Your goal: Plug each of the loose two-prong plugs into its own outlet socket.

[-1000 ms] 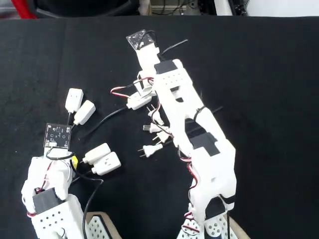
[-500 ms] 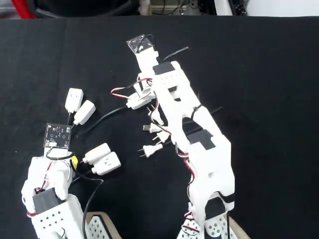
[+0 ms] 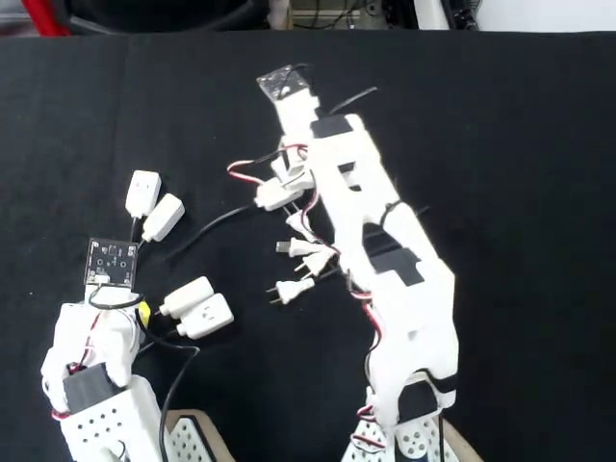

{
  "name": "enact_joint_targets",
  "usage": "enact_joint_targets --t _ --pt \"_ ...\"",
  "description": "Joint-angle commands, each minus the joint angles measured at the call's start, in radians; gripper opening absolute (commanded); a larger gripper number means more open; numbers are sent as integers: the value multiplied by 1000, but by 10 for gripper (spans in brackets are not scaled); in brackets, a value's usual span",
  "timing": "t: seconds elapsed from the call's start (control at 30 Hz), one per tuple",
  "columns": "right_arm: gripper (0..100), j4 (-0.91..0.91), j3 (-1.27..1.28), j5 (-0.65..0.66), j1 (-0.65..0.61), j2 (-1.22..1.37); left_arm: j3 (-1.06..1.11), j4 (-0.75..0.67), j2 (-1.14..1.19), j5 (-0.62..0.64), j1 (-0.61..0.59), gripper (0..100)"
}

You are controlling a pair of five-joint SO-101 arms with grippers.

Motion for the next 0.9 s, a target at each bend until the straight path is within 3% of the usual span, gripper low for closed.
enact_joint_targets --t 0.0,0.23,0.5,0.87 --pt "11 15 -16 31 91 1 15 0 -11 -12 12 249" --pt "11 95 -56 83 218 -36 15 0 -11 -12 12 249" --pt "11 120 -64 212 482 -48 15 0 -11 -12 12 249" --pt "11 -15 -170 371 845 65 15 0 -11 -12 12 249"
